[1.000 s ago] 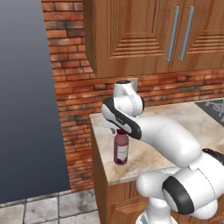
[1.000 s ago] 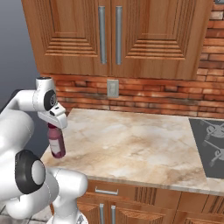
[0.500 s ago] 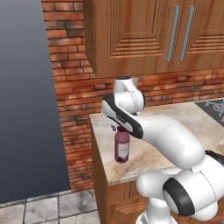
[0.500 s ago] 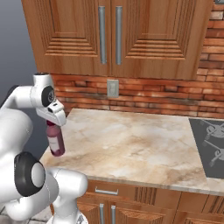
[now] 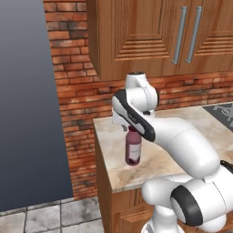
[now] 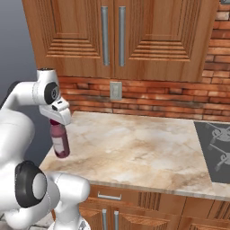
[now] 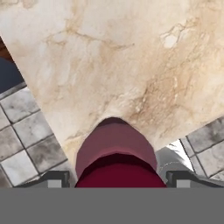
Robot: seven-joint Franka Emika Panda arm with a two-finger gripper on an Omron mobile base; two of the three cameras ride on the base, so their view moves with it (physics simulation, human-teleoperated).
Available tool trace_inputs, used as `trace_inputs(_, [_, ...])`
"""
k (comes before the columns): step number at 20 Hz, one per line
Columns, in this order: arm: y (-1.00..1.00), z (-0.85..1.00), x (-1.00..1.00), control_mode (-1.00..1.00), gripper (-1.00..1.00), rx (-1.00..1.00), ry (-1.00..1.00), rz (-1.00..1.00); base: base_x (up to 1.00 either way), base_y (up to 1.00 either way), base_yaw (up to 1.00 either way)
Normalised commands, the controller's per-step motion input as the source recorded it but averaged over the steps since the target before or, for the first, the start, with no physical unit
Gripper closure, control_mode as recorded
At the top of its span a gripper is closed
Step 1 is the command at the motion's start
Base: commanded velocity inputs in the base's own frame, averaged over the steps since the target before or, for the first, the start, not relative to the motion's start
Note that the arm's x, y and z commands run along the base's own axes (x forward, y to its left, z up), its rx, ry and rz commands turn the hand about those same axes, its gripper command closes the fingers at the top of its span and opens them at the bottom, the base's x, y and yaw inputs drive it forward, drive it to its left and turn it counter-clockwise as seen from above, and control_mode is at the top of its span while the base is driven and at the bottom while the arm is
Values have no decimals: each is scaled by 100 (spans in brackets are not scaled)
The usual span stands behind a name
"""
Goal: Place the drinks on the dining counter in a tight cluster.
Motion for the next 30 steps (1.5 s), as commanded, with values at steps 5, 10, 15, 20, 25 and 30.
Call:
trace_inputs(5, [-10, 3, -1, -100, 100, 0, 0, 0, 0, 0, 0])
trace_inputs(10, [0, 0, 0, -100, 100, 0, 0, 0, 0, 0, 0])
trace_inputs(15, [1, -1, -13, 100, 100, 0, 0, 0, -9, 0, 0])
trace_inputs(20, [0, 0, 0, 100, 100, 0, 0, 0, -53, 0, 0])
trace_inputs(25, [0, 0, 0, 100, 100, 0, 0, 0, -24, 1, -48])
trace_inputs(30, [0, 0, 0, 100, 100, 0, 0, 0, -1, 9, -83])
